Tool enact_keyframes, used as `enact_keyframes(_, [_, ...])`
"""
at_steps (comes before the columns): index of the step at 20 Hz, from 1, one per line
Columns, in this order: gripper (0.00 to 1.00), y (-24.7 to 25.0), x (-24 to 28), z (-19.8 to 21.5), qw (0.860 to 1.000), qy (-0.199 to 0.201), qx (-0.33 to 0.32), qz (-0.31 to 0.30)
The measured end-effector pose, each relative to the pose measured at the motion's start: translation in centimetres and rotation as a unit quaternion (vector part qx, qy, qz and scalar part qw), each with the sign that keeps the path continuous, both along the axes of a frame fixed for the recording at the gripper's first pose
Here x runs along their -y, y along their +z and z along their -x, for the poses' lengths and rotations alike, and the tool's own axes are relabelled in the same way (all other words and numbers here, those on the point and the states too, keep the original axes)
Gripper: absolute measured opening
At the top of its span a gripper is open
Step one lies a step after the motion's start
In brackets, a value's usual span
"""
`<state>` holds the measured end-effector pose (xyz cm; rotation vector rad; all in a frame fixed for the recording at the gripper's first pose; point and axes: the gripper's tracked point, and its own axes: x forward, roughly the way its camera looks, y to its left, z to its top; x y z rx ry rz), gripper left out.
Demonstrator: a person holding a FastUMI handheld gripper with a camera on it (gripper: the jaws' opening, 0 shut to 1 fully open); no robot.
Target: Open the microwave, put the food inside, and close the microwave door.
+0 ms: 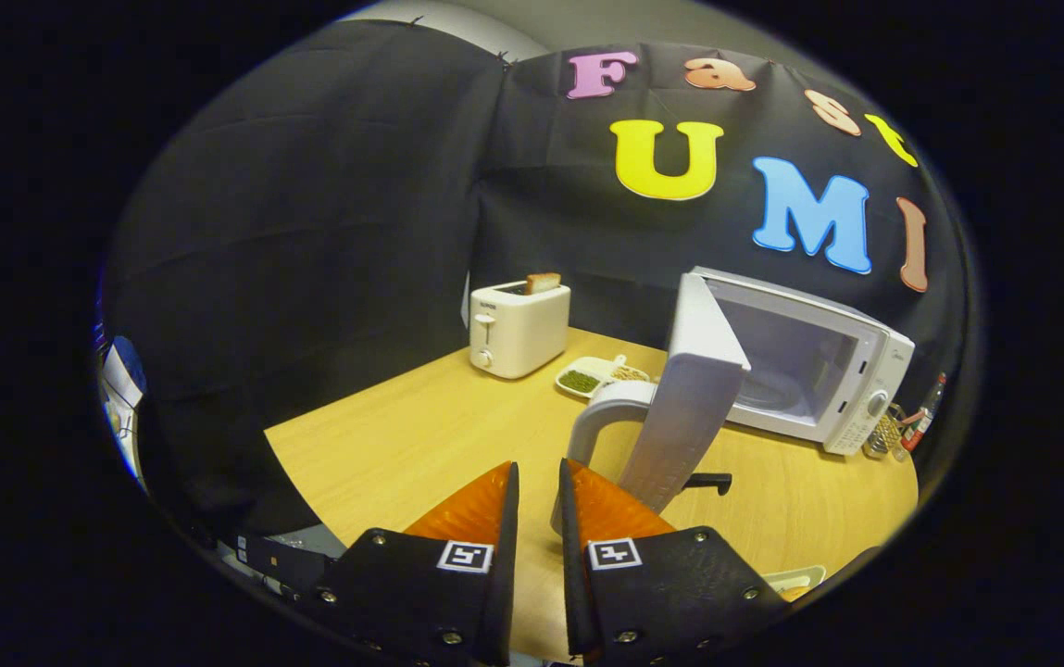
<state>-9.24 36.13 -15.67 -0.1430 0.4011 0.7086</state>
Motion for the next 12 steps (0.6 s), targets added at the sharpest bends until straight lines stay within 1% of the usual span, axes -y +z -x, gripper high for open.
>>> enact_keyframes(2, [0.24,2.4,-0.1,0.7,0.999,0.019,0.004,-0.029])
enact_keyframes(3, [0.26,3.4,-0.1,0.8,0.999,0.023,0.007,-0.043])
enact_keyframes(5, [0.41,6.1,1.0,1.0,0.997,0.023,0.021,-0.071])
enact_keyframes(6, [0.58,7.1,1.8,0.8,0.996,0.016,0.028,-0.08])
enact_keyframes(7, [0.62,8.0,2.7,0.4,0.995,0.007,0.036,-0.088])
enact_keyframes(8, [0.74,8.7,3.6,0.2,0.995,-0.002,0.042,-0.095])
enact_keyframes(9, [0.81,9.1,4.6,-0.4,0.994,-0.014,0.045,-0.097])
enact_keyframes(10, [0.92,9.2,5.8,-0.9,0.994,-0.028,0.049,-0.095])
enact_keyframes(12, [0.93,9.3,8.2,-1.9,0.993,-0.058,0.053,-0.089])
